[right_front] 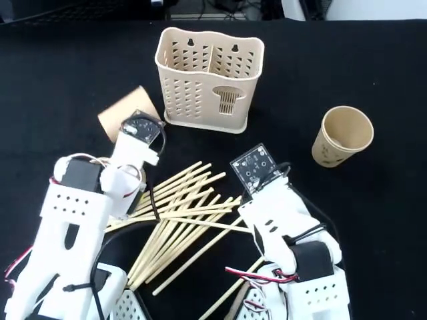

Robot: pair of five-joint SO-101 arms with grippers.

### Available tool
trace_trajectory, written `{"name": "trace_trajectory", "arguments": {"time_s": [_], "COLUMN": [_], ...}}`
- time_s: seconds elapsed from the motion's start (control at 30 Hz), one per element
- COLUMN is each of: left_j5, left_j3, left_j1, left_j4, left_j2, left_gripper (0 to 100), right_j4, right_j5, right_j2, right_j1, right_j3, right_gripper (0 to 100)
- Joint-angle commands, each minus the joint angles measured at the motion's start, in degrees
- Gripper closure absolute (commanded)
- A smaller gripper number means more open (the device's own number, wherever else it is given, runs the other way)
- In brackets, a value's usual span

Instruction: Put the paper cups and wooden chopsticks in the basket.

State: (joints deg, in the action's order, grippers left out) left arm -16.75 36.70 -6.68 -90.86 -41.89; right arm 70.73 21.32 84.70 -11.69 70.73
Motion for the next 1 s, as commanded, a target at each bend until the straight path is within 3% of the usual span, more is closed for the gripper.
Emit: {"name": "trace_trajectory", "arguments": {"time_s": [0.0,0.27,0.5,0.6,0.77,0.97], "left_j5": [-0.26,-0.26,-0.18,-0.18,-0.18,-0.18], "left_j3": [-6.73,-10.86,-4.88,-1.54,2.51,-3.65], "left_j1": [-0.66,-1.71,-17.19,-20.09,-20.62,-20.62], "left_j4": [-4.48,-7.38,-3.96,-0.79,1.05,0.79], "left_j2": [-0.35,-0.18,-0.26,0.35,0.35,-0.26], "left_gripper": [95,95,95,95,83,69], "right_j4": [-1.23,-1.85,-1.67,-1.76,-2.11,-2.11], "right_j5": [-0.44,-0.53,-1.49,-3.34,-3.34,-3.34], "right_j2": [0.48,0.04,-0.04,-0.04,-0.04,-0.04], "right_j1": [-0.70,-0.44,-0.35,-0.35,-0.35,-0.35], "right_j3": [-0.31,-3.56,-4.00,-4.35,-4.35,-4.35], "right_gripper": [90.4,90.3,90.3,90.3,90.3,90.3]}}
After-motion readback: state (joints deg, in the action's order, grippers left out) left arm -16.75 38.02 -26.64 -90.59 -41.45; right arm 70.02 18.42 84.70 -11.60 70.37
